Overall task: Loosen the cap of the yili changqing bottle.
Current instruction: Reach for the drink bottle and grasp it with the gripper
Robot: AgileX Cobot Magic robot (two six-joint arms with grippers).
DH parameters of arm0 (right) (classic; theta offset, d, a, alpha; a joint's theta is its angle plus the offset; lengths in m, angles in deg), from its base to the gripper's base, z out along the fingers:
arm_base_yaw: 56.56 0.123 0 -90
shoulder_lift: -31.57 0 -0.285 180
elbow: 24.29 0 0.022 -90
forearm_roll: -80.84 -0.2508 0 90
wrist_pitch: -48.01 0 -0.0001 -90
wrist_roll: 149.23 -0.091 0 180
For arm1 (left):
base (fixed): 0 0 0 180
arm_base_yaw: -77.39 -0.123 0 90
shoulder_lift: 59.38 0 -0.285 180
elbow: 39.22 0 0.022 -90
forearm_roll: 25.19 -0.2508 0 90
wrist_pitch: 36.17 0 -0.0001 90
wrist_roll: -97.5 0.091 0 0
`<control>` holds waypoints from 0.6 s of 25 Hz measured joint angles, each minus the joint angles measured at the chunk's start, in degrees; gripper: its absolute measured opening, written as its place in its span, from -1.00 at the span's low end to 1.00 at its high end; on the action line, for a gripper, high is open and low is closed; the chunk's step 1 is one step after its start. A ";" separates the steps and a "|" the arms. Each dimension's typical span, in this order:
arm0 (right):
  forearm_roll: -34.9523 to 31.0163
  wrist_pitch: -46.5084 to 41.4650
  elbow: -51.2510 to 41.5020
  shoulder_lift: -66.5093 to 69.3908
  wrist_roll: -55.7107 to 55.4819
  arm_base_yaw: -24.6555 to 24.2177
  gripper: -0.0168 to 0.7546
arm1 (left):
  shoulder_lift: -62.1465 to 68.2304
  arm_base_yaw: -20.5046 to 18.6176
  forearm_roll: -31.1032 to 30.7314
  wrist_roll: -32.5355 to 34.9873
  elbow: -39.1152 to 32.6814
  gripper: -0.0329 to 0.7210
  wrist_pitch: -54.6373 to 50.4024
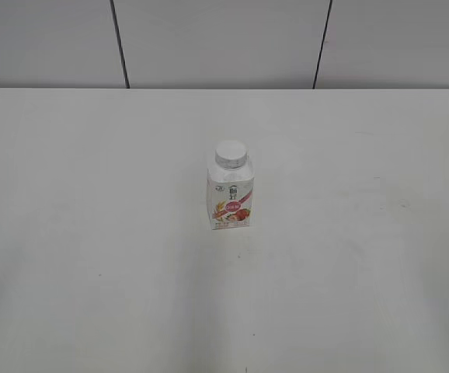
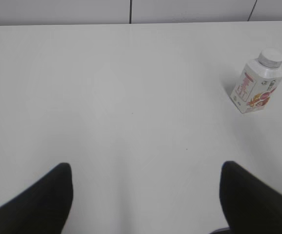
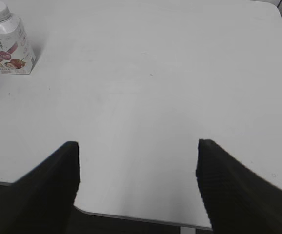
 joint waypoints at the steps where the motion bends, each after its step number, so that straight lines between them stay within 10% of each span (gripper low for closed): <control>1: 0.00 0.00 0.00 0.00 0.00 0.00 0.56 | 0.00 0.00 0.00 0.00 0.00 0.58 0.00; 15: 0.00 0.00 0.00 0.00 0.00 0.00 0.56 | 0.00 0.00 0.00 0.00 0.00 0.58 0.00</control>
